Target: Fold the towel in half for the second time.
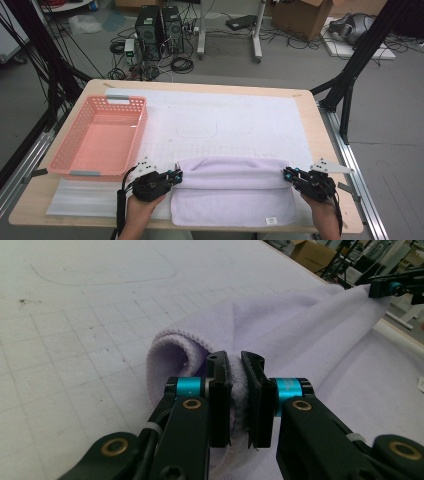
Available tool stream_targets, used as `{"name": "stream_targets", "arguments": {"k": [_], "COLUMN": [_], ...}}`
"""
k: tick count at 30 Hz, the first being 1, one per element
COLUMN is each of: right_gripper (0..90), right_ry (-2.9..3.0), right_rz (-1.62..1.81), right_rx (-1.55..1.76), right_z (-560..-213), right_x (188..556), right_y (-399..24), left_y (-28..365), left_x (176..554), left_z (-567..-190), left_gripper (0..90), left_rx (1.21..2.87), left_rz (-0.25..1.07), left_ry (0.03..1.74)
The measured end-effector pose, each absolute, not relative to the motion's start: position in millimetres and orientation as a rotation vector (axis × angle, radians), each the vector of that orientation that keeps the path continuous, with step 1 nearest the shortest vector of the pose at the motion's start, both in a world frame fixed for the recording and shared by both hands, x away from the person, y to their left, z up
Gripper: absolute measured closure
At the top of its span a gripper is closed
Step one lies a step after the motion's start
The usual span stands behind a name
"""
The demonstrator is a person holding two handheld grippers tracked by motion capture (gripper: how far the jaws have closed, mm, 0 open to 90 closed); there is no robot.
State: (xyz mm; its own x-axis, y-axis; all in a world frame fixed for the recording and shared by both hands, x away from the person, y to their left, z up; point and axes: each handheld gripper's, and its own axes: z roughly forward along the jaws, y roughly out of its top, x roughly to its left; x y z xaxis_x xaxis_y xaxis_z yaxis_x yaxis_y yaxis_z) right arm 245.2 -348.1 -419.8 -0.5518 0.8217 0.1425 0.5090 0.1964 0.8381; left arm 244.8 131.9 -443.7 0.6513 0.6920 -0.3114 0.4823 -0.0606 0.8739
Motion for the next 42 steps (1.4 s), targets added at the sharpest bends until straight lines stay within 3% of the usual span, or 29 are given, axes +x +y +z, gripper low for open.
{"name": "stream_targets", "arguments": {"k": [18,24,26,28,31,39,42], "right_gripper": [79.5,79.4,75.0,61.1,57.8,61.9,67.8], "right_ry": [2.125,2.185,2.211,2.187,2.095,2.113,2.153], "right_rz": [1.37,1.316,1.293,1.294,1.368,1.28,1.25], "right_rx": [1.209,1.206,1.205,1.224,1.253,1.282,1.276], "right_z": [-423.1,-429.8,-432.0,-430.5,-420.6,-423.5,-427.4], "right_x": [194.8,184.5,182.1,179.4,179.8,218.9,240.6], "right_y": [-361.2,-364.0,-365.9,-368.9,-376.2,-360.7,-350.6], "left_y": [131.7,133.6,135.2,137.3,137.5,134.2,132.0], "left_x": [202.6,194.0,194.2,197.7,210.0,254.0,268.7], "left_z": [-440.8,-438.9,-436.6,-433.0,-430.7,-440.4,-442.3], "left_gripper": [78.8,53.9,46.3,44.2,43.2,40.9,40.9], "left_rx": [1.756,1.75,1.734,1.716,1.7,1.735,1.74], "left_rz": [0.263,0.275,0.3,0.317,0.325,0.285,0.26], "left_ry": [0.891,0.875,0.87,0.872,0.893,1.009,1.036]}}
